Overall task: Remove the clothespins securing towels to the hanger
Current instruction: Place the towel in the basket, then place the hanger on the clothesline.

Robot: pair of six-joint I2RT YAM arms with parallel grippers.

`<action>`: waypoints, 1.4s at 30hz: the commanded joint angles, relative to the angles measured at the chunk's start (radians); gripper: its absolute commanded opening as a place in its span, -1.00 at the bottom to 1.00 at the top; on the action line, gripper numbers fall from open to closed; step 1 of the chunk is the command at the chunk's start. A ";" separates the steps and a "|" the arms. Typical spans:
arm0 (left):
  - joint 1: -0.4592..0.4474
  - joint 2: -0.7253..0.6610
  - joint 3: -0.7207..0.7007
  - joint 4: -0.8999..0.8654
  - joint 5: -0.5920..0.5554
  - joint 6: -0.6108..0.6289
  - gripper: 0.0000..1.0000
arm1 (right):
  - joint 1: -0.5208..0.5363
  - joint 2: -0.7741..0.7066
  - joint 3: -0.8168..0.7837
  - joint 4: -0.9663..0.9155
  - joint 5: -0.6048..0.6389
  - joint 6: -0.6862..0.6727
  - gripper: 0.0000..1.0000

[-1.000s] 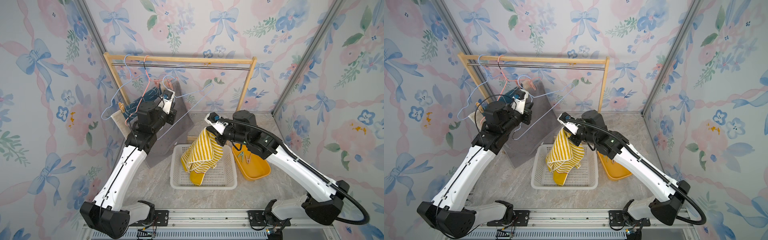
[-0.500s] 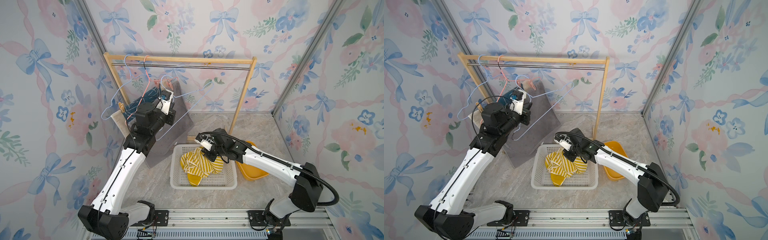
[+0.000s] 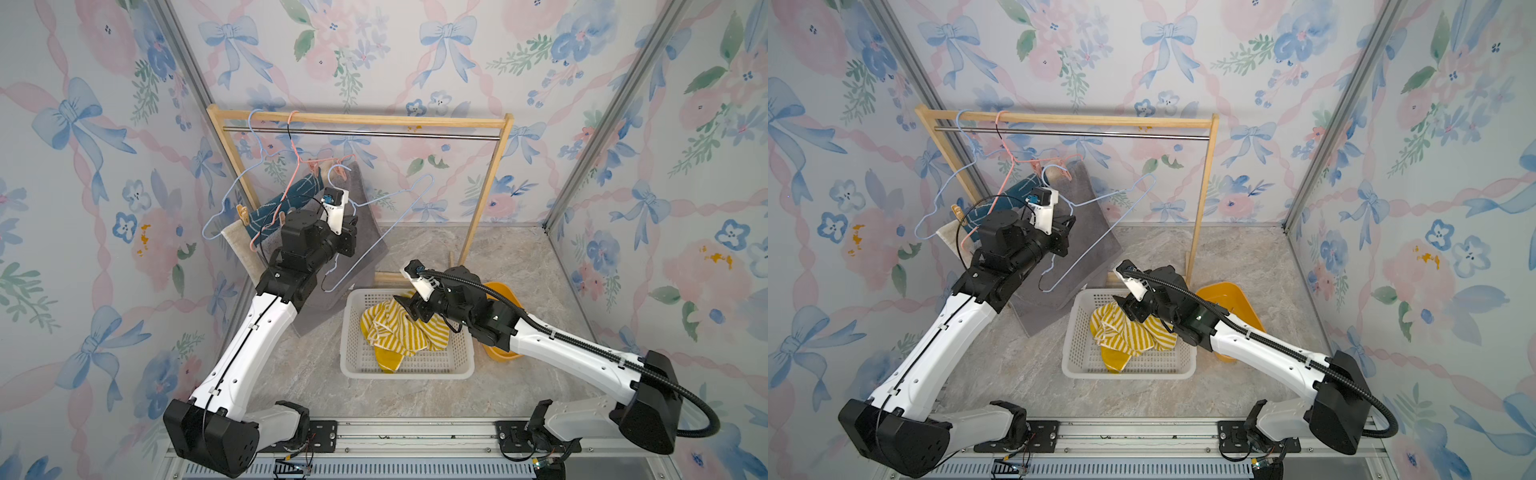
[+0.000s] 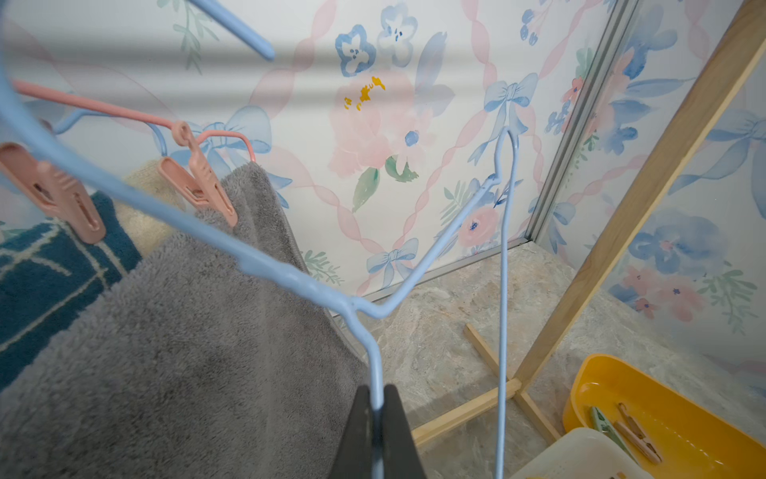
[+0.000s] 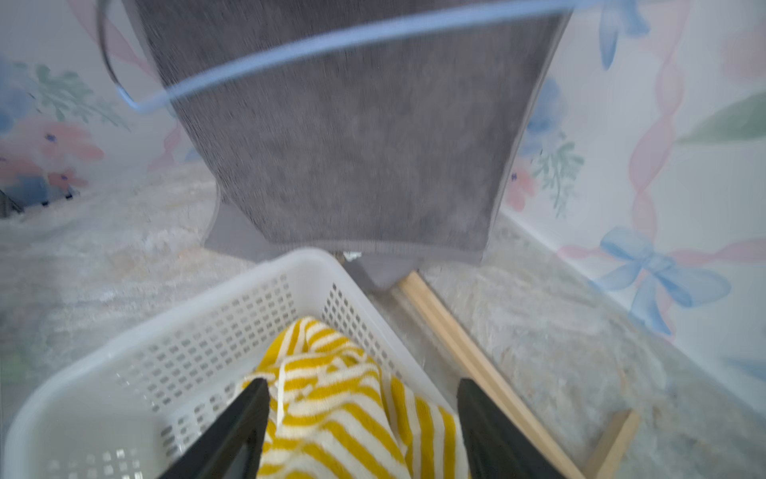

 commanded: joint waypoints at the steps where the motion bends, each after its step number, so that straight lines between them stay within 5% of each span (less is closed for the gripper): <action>1: 0.000 0.015 -0.011 0.048 0.013 -0.113 -1.00 | 0.072 -0.003 -0.049 0.198 0.149 -0.032 0.59; 8: 0.001 0.016 -0.007 0.054 0.001 -0.125 -1.00 | 0.095 0.038 0.001 0.053 0.129 -0.020 0.67; 16: 0.002 0.036 -0.002 0.061 -0.041 -0.242 -1.00 | 0.153 -0.001 -0.166 0.374 0.134 -0.079 0.72; 23: -0.009 0.025 -0.018 0.062 -0.132 -0.367 -1.00 | 0.331 0.239 -0.167 0.860 0.347 -0.400 0.72; 31: -0.025 0.023 -0.039 0.058 -0.181 -0.405 -1.00 | 0.422 0.558 -0.043 1.359 0.499 -0.761 0.68; 42: -0.051 0.080 -0.025 0.039 -0.280 -0.365 -1.00 | 0.369 0.418 -0.030 1.045 0.501 -0.586 0.25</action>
